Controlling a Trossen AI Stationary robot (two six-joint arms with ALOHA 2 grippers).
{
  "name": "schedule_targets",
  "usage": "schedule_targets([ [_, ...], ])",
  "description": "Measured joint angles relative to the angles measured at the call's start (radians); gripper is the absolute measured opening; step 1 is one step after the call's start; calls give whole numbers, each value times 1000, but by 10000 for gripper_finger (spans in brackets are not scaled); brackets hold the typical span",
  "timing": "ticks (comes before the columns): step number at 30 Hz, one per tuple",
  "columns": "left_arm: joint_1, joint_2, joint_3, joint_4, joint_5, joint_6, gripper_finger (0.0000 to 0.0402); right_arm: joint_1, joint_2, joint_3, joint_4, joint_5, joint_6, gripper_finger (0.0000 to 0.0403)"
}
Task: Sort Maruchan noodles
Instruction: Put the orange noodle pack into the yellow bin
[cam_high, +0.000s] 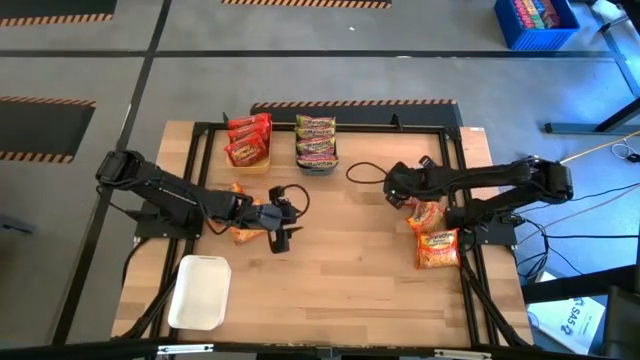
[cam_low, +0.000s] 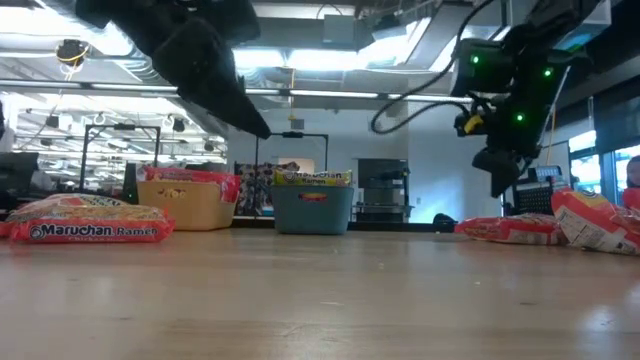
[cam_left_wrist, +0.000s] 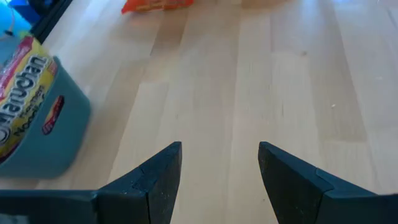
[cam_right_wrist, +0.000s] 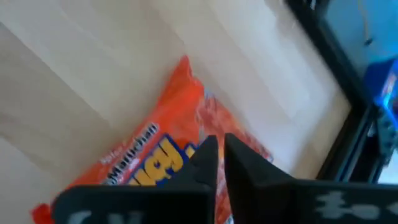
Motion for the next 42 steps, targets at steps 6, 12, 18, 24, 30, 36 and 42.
schedule_targets([
  [6,-19,0,0,20,-2,-41,207,-92,3,-17,-39,-93,21,21],
  [12,-36,22,0,26,0,-80,207,-106,1,-84,64,-210,-32,6],
  [18,-39,89,1,69,-6,-81,207,-47,0,-115,194,-234,-43,5],
  [24,-39,186,1,154,-5,-79,207,43,2,-117,342,-325,-34,1],
  [30,-38,298,1,271,5,-73,207,162,6,-121,458,-368,-54,1],
  [36,-34,420,1,438,102,-73,207,245,61,-121,583,-378,-76,1],
  [42,-30,530,60,522,89,-71,207,283,141,-111,690,-463,-164,1],
])
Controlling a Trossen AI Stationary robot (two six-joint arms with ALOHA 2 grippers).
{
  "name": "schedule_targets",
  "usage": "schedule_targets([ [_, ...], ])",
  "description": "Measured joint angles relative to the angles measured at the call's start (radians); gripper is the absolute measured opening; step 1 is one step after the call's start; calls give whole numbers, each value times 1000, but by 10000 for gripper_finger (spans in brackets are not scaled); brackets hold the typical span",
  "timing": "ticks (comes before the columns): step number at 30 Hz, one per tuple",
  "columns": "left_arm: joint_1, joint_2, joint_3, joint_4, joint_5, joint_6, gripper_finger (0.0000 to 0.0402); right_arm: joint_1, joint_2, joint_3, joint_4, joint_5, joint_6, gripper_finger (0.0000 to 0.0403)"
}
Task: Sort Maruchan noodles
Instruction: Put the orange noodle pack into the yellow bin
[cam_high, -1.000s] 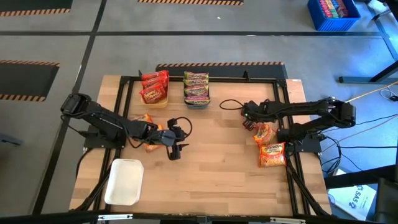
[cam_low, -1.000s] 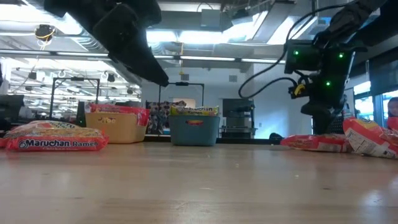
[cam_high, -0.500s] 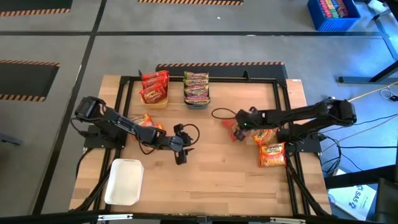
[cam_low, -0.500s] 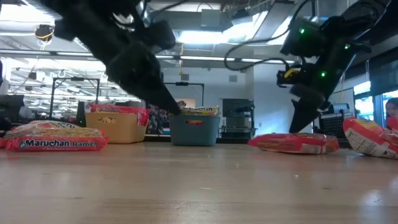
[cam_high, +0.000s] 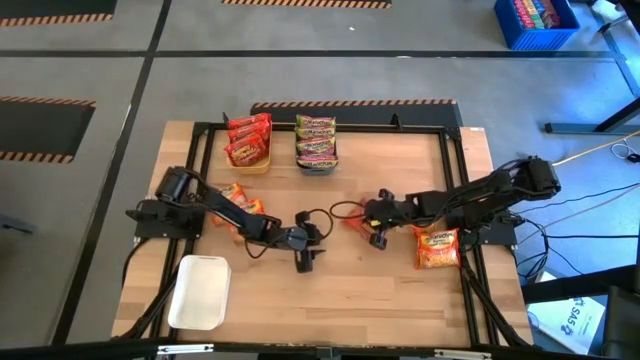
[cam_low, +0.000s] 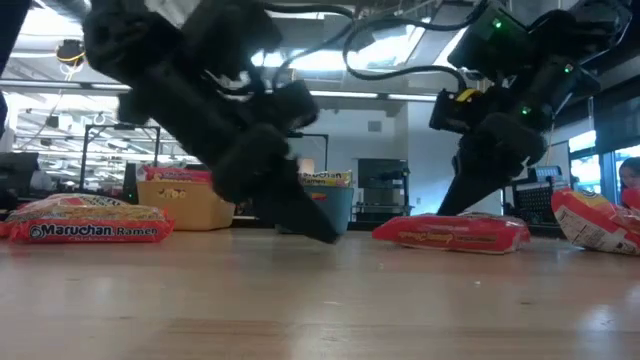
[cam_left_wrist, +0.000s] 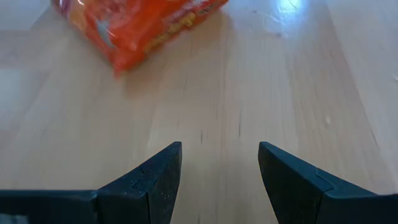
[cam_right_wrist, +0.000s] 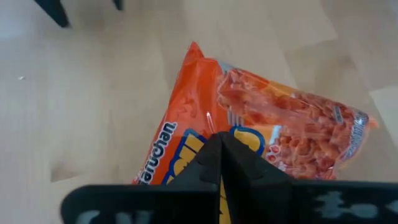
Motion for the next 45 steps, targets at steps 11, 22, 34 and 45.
schedule_targets([
  [11,46,69,159,-6,-10,27,207,-1,-13,103,-52,-59,-56,1],
  [22,104,73,170,19,-36,21,207,-3,-44,163,-535,339,169,1],
  [34,138,143,171,28,-57,-8,207,-2,14,55,-354,138,183,1],
  [45,143,136,170,-40,-307,-10,207,48,111,73,-145,2,154,1],
])
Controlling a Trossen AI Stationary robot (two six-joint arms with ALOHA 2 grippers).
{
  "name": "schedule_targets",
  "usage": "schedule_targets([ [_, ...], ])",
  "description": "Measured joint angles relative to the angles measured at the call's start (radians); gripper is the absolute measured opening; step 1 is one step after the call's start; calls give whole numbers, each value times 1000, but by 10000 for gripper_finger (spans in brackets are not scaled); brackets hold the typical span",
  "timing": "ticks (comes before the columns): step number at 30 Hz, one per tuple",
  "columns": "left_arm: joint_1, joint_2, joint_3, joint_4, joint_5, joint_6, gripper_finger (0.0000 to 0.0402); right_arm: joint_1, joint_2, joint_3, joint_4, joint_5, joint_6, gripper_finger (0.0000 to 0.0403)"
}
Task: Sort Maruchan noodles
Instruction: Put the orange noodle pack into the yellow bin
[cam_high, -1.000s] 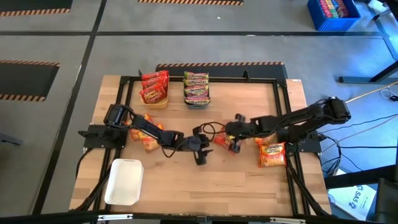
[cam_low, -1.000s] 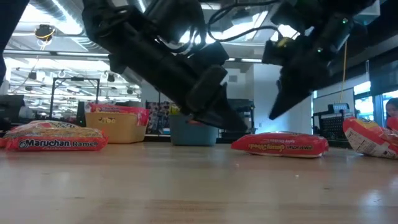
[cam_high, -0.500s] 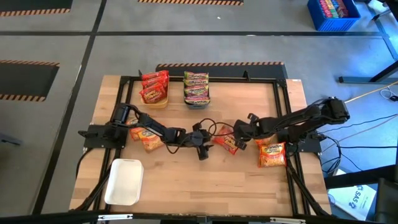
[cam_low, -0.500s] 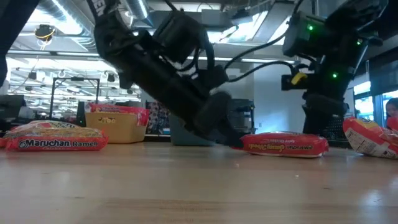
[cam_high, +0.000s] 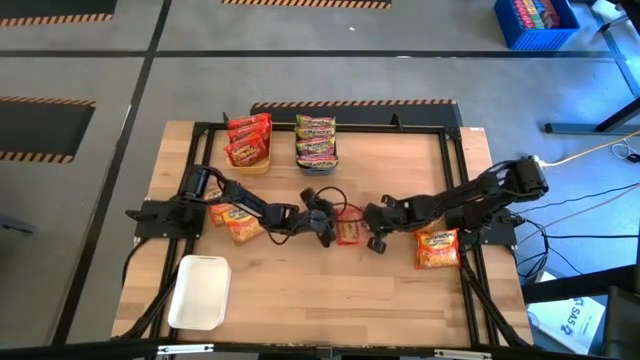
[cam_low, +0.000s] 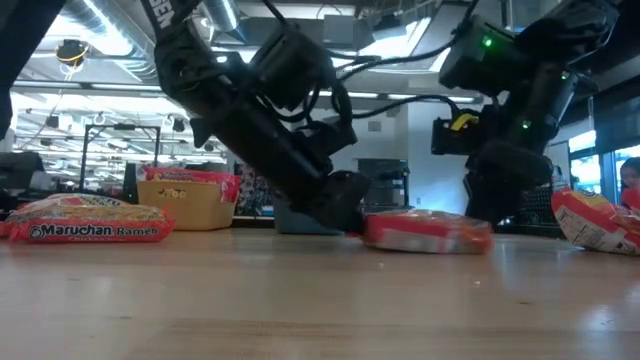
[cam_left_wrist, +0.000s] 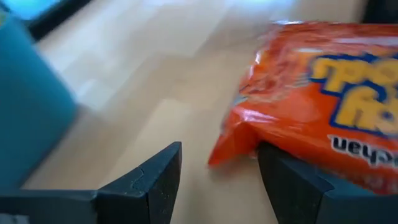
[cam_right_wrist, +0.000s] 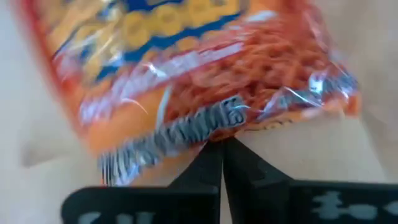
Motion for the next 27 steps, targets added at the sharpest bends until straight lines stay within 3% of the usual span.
schedule_targets([
  [12,-27,-100,1,-164,-69,-27,207,96,1,34,230,-95,-158,1],
  [17,-86,-190,1,-297,-70,-36,207,93,-31,35,171,-81,-183,1],
  [20,-134,-237,1,-355,-42,-46,207,93,-73,35,94,0,-183,1],
  [24,-186,-242,1,-326,88,-43,207,93,-120,35,37,199,-183,1],
  [27,-203,-204,1,-281,126,-42,207,85,-124,35,10,344,-184,1],
])
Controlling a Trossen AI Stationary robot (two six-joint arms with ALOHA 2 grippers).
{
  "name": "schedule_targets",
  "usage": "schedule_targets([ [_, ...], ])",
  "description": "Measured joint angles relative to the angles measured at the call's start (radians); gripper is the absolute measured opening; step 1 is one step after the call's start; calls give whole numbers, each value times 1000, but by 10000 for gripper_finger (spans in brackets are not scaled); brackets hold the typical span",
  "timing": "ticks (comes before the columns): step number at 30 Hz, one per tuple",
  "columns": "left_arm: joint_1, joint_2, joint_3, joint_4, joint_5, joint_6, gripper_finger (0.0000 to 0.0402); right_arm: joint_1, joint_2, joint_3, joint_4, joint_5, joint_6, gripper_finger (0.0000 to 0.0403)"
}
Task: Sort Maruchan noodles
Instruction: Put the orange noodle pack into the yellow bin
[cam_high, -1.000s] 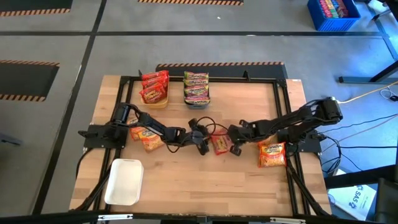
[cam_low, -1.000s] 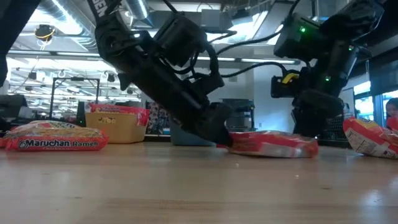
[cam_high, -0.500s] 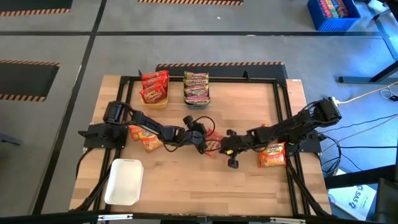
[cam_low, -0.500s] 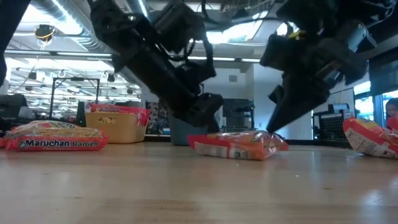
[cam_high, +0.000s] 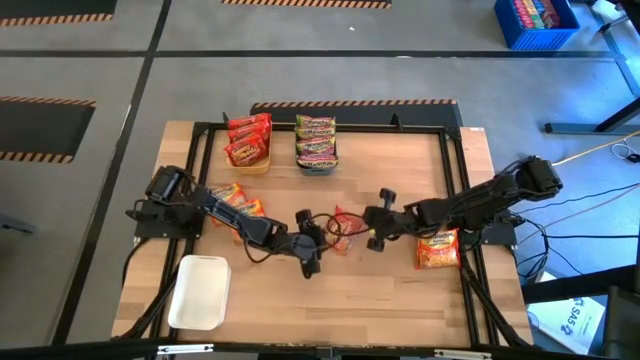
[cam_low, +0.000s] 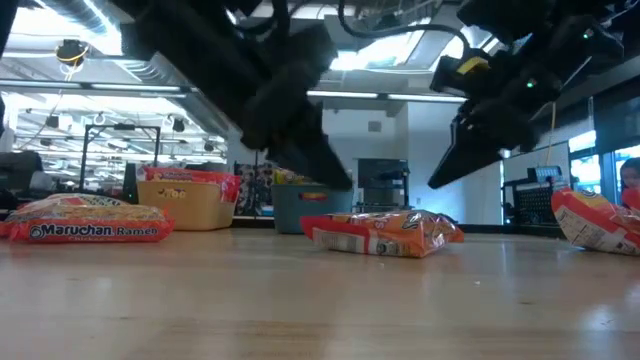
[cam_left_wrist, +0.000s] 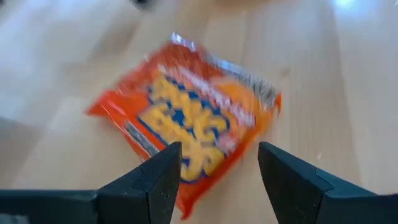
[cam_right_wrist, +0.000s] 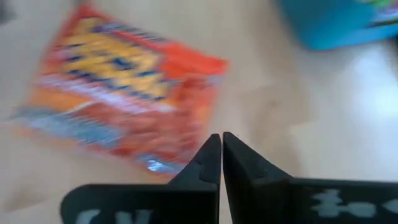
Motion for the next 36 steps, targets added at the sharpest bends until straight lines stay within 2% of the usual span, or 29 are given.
schedule_targets([
  [2,-1,33,0,14,1,0,207,-18,6,0,-5,62,0,1],
  [5,10,81,0,24,-4,0,207,-63,25,-1,-33,58,2,1],
  [10,35,123,3,42,-44,-25,207,-107,71,-1,-30,-61,36,1],
  [14,39,121,1,23,-114,-29,207,-100,98,-1,-44,-237,31,1],
  [16,38,114,-1,15,-153,-24,207,-88,102,-1,-35,-292,36,1],
  [24,36,58,-3,-104,-284,-31,207,-1,105,-1,50,-335,30,1],
  [28,19,12,-3,-200,-241,-59,207,16,93,0,11,-397,-19,1],
  [31,-7,-24,-2,-227,-192,-61,207,15,70,10,-45,-387,-24,1],
  [36,-43,-35,-2,-185,-138,-49,207,-9,13,50,-76,-235,-23,1],
])
